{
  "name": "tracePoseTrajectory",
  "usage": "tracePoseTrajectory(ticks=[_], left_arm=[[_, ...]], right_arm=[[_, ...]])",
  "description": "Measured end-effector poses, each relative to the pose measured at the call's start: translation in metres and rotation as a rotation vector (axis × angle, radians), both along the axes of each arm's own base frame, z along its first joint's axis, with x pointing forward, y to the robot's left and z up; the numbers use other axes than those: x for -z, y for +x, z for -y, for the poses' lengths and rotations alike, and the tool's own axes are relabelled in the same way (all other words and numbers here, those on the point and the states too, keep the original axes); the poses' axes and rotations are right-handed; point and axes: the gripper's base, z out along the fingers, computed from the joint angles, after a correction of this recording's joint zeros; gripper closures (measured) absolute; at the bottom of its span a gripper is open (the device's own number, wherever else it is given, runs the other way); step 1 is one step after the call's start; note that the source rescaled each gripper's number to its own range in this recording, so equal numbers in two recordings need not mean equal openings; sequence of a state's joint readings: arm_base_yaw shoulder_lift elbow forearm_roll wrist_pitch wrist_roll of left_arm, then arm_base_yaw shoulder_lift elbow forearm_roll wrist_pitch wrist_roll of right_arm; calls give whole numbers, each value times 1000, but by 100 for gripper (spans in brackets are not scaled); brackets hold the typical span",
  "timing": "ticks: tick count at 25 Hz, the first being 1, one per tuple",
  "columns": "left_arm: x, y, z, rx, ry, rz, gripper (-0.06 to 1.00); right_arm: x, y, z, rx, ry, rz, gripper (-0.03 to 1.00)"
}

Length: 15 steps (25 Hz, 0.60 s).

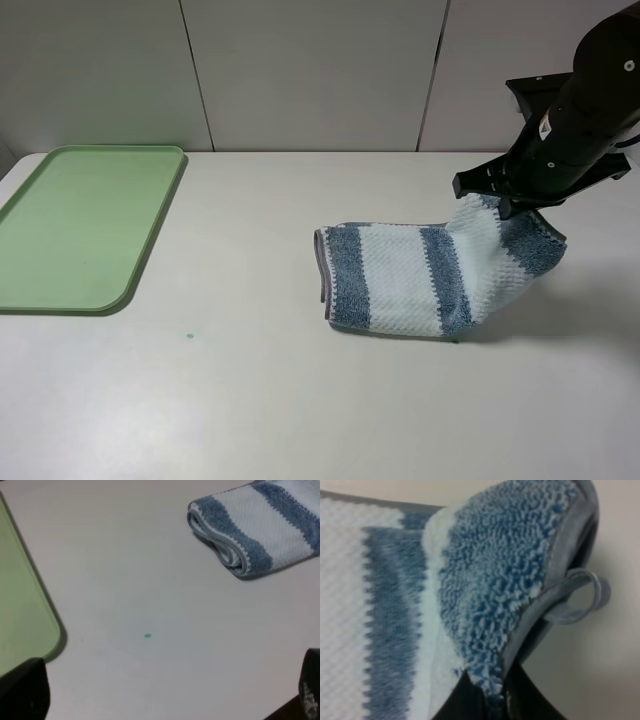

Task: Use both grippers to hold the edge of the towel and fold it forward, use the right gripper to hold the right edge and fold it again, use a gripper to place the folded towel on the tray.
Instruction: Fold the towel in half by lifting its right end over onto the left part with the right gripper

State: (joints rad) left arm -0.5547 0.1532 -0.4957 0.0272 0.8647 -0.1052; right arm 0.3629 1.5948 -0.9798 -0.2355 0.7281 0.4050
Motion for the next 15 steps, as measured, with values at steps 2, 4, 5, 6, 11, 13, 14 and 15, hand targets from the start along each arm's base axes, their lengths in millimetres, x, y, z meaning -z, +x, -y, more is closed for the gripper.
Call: tracePoseTrajectory(ticks=[2,4,5,6,11,13,14,15], left_arm=[[0,0,0,0,0,0,-6],[0,0,0,0,0,0,-6],[0,0,0,0,0,0,-6],[0,0,0,0,0,0,-6],[0,0,0,0,0,0,-6],[0,0,0,0,0,0,-6],[0,0,0,0,0,0,-6],[0,0,0,0,0,0,-6]], right_arm=[[0,-1,-6,-8,22,5,93],[0,-3,-12,-19,40,9,93],[0,-4,-16,-28,46,9,93],[0,-5,-20,-35,54,11,93],[-1,-9,-36,-67,101,28,93],[-2,-10,-41,-76,120,34,93],[-2,-11,-44,-83,128,38,93],[-2,-11,-46,-85,137,42,93]])
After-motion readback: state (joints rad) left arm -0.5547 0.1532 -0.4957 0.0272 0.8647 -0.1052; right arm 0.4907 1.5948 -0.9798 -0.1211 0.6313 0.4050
